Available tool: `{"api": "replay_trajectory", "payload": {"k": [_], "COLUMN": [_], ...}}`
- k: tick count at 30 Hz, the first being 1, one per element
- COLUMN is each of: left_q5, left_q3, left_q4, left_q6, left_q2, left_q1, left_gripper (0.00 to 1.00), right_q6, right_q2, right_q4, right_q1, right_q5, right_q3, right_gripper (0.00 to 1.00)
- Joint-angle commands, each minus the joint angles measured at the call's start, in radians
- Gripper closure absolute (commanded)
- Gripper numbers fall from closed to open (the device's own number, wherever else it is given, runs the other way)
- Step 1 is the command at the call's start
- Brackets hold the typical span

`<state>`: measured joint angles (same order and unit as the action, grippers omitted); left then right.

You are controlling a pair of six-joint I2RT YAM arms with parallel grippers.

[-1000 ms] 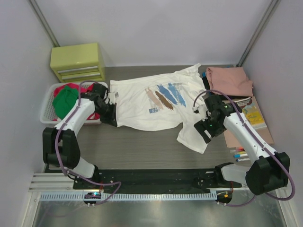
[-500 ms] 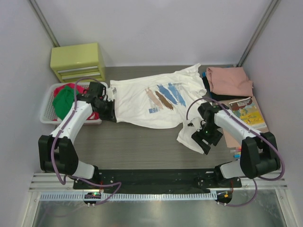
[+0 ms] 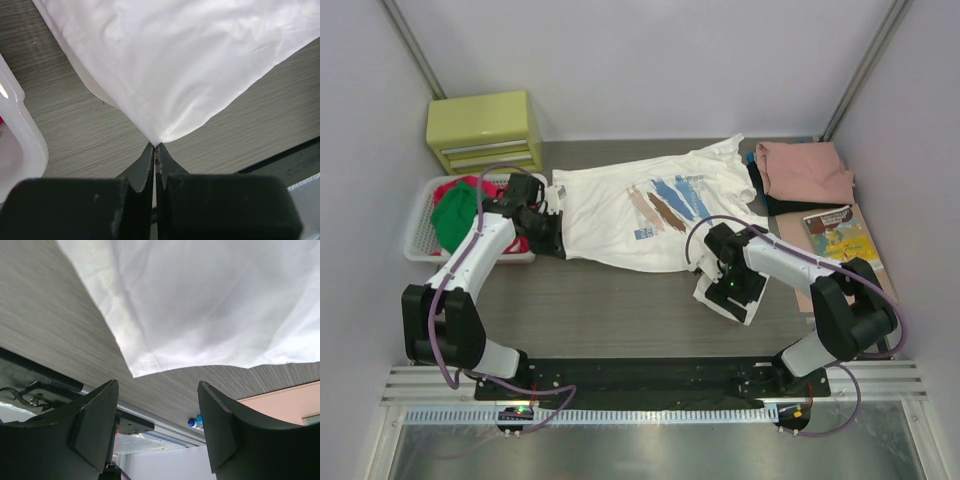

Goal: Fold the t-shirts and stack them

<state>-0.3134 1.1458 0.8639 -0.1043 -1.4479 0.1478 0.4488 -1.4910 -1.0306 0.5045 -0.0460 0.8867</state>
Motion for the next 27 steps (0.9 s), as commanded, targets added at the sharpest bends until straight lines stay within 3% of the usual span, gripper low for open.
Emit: {"api": "replay_trajectory", "payload": {"k": [1, 7, 18, 27], "left_q5": [0.004, 0.014, 0.005, 0.014], "left_q3": [0.009, -0.003, 0.0, 0.023], "left_q4": [-0.023, -0.028, -0.032, -0.028], "left_q6": [-0.002, 0.006, 0.006, 0.002], "left_q2": [0.001, 0.009, -0.012, -0.026], "left_q1": [-0.002, -0.001, -0.002, -0.002], "left_gripper": [1.0, 1.0, 1.0, 1.0], "right_q6": [-0.016, -0.021, -0.022, -0.015], "right_q2": [-0.063, -0.092, 0.023, -0.029], "right_q4": [0.055, 0.043, -0.063, -0.1], "right_q1": [-0.003, 0.002, 0.048, 0.068], "right_q5": [-0.067, -0.039, 0.015, 0.031], "right_q3": [0.026, 0.043, -0.011, -0.015], "right_gripper": [0.3, 0.35, 0.36, 0.37]}}
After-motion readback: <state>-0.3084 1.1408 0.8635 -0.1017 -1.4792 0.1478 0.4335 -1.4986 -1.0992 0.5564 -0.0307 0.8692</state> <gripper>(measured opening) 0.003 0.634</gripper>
